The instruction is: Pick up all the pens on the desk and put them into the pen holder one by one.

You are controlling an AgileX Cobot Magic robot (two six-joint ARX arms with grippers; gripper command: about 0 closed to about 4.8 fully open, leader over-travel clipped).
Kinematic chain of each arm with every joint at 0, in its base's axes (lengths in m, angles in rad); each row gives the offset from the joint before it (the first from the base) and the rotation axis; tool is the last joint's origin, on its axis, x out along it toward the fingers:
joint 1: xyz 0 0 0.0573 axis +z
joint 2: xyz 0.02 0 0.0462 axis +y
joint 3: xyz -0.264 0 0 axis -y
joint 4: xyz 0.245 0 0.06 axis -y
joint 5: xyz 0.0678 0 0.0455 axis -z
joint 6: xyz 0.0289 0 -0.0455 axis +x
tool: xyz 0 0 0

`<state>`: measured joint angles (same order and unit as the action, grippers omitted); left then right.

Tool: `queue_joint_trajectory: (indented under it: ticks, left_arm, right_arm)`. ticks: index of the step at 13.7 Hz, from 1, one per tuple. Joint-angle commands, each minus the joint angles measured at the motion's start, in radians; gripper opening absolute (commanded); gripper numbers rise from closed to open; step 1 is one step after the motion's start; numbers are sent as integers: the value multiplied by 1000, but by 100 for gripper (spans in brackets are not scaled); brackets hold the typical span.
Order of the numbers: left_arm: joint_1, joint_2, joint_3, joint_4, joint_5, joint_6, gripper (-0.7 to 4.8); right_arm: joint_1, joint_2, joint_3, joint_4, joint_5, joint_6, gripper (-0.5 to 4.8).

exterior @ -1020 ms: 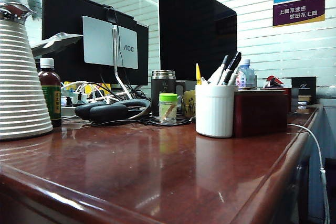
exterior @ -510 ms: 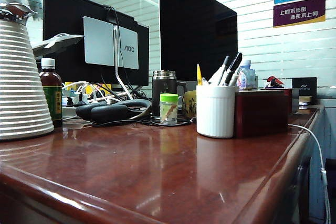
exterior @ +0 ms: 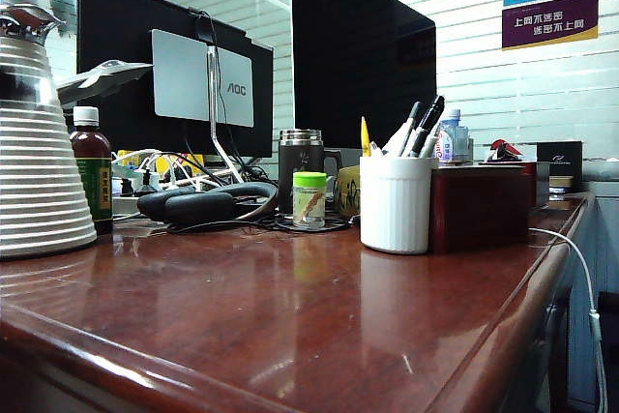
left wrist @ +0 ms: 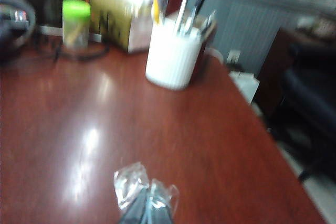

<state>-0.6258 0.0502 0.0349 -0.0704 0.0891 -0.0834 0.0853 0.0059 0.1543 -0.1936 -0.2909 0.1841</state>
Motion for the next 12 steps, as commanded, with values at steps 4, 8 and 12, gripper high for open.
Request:
queue_joint_trajectory:
  ticks: [4, 8, 12]
  left_arm:
    - [0, -1, -28, -38, -44, -10, 4]
    - [0, -1, -28, -48, -43, -10, 3]
    - [192, -32, -27, -55, 80, -10, 3]
  right_arm:
    - [1, -3, -152, 92, 68, -65, -3]
    - [0, -3, -151, 56, 113, -125, -1]
    - [0, -3, -151, 56, 113, -125, -1]
